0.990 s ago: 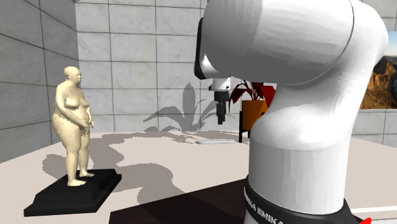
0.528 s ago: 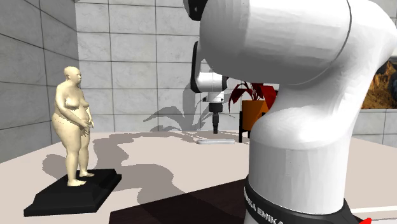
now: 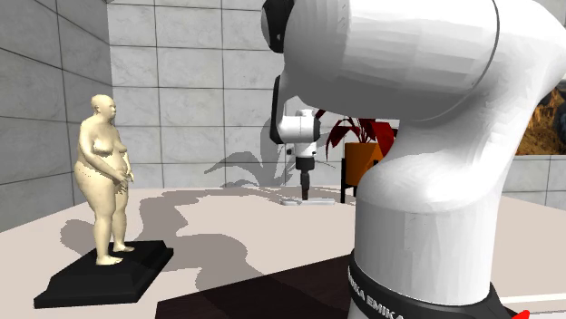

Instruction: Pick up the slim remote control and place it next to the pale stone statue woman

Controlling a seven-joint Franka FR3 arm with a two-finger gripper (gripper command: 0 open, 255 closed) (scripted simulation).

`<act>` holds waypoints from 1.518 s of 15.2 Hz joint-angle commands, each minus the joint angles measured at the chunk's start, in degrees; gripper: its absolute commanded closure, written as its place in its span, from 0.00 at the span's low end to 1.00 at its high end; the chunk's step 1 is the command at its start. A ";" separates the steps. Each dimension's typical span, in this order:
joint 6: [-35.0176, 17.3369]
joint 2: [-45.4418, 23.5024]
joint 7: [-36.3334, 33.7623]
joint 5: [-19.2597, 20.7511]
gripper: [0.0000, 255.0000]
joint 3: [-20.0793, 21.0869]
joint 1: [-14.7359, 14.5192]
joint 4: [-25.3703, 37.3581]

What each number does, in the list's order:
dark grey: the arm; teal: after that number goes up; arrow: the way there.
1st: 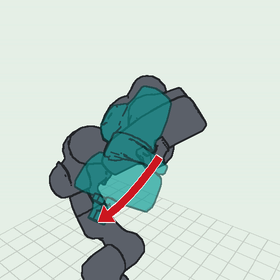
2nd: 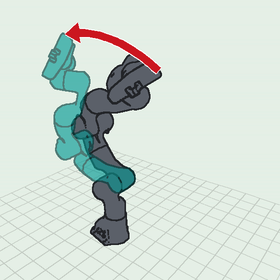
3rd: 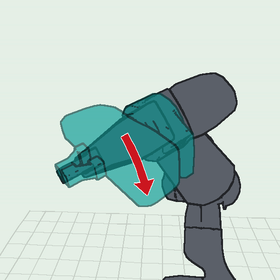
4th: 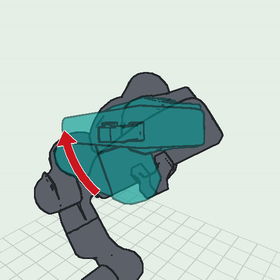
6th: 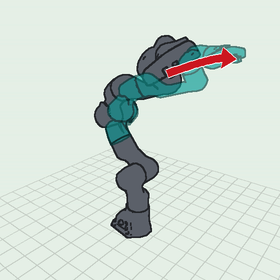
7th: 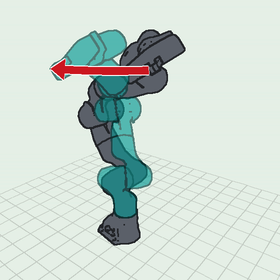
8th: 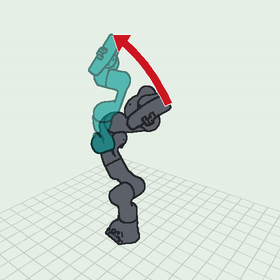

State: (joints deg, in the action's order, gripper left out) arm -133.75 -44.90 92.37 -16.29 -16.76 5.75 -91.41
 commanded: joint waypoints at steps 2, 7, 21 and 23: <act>-1.29 -1.63 0.23 -0.43 0.00 0.43 0.29 0.35; -1.29 -1.63 0.23 -0.43 0.00 0.43 0.29 0.35; -0.45 -0.50 0.08 -0.14 1.00 0.14 0.08 0.06; 0.43 0.59 -0.08 0.15 1.00 -0.14 -0.12 -0.15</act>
State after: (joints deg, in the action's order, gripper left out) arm -133.64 -44.87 92.31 -16.26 -16.77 5.70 -91.33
